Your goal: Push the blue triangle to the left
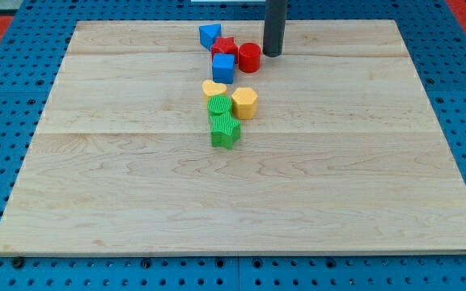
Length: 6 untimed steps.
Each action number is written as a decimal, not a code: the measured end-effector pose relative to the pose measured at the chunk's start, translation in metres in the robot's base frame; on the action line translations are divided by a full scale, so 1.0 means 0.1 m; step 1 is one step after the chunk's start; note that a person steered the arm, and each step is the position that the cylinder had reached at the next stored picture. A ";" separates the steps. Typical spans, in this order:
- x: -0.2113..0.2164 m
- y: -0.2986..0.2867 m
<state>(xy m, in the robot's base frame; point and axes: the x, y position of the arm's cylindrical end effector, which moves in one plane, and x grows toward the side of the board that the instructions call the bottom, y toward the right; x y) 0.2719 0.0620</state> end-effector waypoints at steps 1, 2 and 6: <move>0.00 0.00; 0.00 0.07; -0.53 -1.17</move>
